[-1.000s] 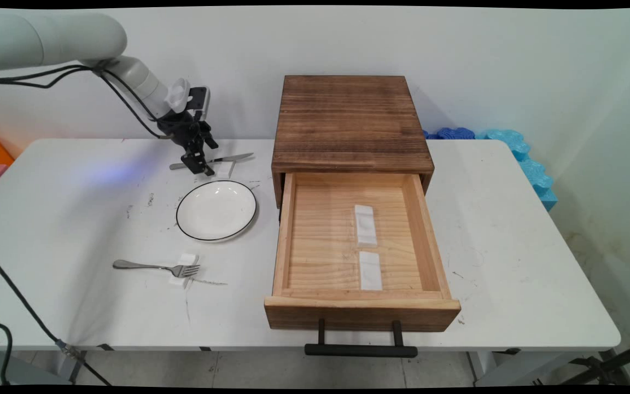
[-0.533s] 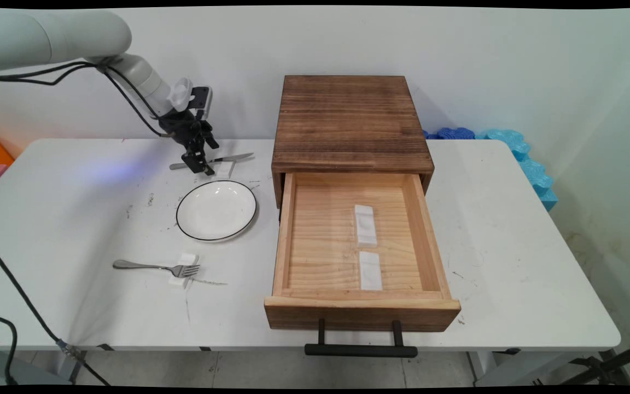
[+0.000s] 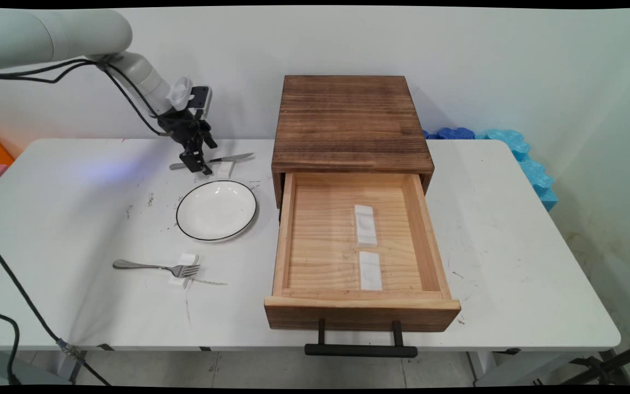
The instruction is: Pick up the knife from the left of the white plate, then place the picked object into the drawer
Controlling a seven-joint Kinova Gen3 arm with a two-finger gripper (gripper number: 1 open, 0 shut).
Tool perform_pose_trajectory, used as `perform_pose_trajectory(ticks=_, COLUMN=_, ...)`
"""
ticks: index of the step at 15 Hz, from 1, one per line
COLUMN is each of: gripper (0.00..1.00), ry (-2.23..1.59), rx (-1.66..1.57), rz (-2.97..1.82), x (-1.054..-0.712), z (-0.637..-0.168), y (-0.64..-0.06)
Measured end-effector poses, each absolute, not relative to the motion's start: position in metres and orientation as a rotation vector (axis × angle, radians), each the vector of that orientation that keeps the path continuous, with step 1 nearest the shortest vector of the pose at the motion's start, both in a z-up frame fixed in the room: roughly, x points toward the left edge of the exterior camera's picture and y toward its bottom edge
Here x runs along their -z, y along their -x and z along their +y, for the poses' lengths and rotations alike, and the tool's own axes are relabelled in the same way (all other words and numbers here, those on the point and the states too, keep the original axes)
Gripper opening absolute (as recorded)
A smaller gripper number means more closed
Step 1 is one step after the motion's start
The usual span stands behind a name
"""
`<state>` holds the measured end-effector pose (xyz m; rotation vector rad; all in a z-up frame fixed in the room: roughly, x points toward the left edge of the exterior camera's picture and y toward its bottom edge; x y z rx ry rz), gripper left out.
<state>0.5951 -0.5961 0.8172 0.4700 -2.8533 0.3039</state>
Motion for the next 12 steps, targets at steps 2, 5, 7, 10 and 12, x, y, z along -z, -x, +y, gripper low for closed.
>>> perform_pose_trajectory(ticks=2, gripper=1.0, ry=-0.469, rx=-0.301, rz=-2.859, x=-0.8171, z=-0.5962, y=-0.5953)
perform_pose_trajectory(ticks=5, gripper=0.0, ry=-0.47, rx=-0.298, rz=-2.866, x=-0.8168, z=-0.5963, y=-0.5957)
perform_pose_trajectory(ticks=7, gripper=0.0, ry=-0.47, rx=-0.294, rz=-2.871, x=-0.8161, z=-0.5959, y=-0.596)
perform_pose_trajectory(ticks=10, gripper=0.0, ry=-0.469, rx=-0.29, rz=-2.88, x=-0.815, z=-0.5944, y=-0.597)
perform_pose_trajectory(ticks=12, gripper=0.0, ry=-0.466, rx=-0.288, rz=-2.887, x=-0.8147, z=-0.5934, y=-0.5972)
